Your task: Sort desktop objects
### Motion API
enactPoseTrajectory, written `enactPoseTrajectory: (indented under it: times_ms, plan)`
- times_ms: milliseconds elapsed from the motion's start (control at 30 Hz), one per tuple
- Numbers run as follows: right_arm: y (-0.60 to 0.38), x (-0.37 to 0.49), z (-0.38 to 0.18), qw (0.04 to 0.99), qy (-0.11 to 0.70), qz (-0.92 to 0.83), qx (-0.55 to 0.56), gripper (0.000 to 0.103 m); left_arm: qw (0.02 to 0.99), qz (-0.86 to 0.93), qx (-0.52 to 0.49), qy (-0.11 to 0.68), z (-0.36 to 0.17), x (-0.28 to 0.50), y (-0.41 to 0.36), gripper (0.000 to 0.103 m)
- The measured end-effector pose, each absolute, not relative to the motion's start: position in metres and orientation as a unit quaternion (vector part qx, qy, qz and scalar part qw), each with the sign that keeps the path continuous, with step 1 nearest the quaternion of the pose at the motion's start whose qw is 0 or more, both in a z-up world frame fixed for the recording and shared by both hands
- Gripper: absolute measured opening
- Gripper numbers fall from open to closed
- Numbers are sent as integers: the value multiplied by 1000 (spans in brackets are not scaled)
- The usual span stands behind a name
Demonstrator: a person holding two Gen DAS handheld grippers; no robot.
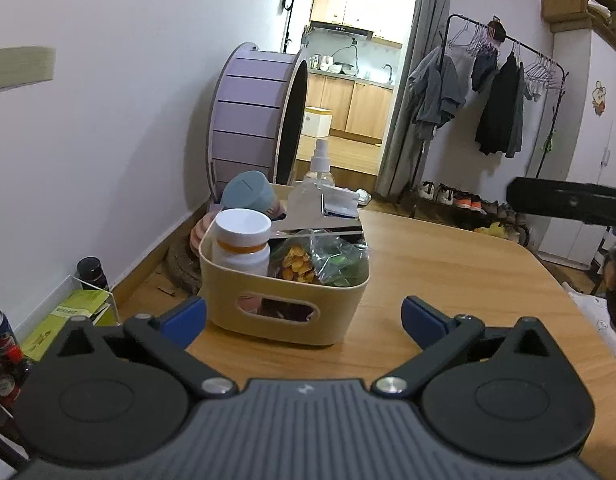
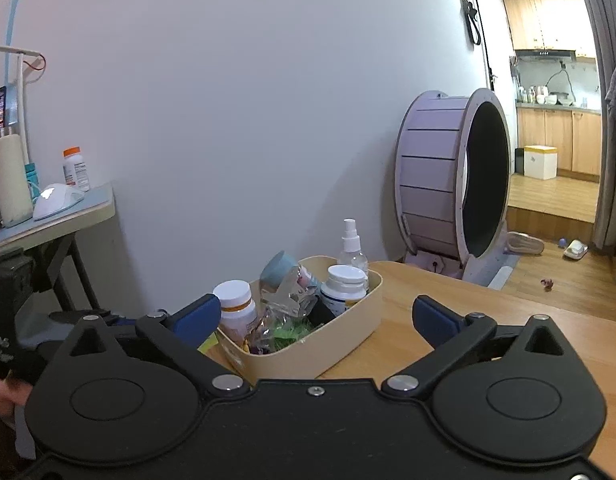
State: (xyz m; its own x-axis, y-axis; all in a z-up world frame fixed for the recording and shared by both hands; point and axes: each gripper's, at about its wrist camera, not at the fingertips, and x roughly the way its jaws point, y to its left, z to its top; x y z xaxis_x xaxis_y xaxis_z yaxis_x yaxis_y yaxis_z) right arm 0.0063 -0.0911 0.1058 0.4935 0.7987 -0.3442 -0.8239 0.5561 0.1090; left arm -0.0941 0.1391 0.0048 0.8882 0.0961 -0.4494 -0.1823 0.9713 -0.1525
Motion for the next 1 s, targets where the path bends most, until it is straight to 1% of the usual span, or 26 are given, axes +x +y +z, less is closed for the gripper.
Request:
enactPoseTrajectory:
  times_ms: [233, 400, 533, 733, 1000]
  plan:
    - [-78, 1, 121, 854, 196, 475, -83, 103, 964, 76, -96, 238, 12, -97, 136, 103]
    - [-79, -5, 120, 845, 206, 481, -108, 103, 960, 83, -107, 247, 21, -101, 137, 103]
    - [-81, -2, 121, 841, 216, 486, -101, 103, 955, 102, -96, 261, 26, -102, 137, 103]
    - [-84, -4, 125, 844, 206, 485, -104, 103, 943, 127, -79, 297, 41, -102, 136, 103]
    - [-84, -2, 130, 843, 200, 488, -101, 103, 937, 138, -50, 317, 68, -99, 132, 103]
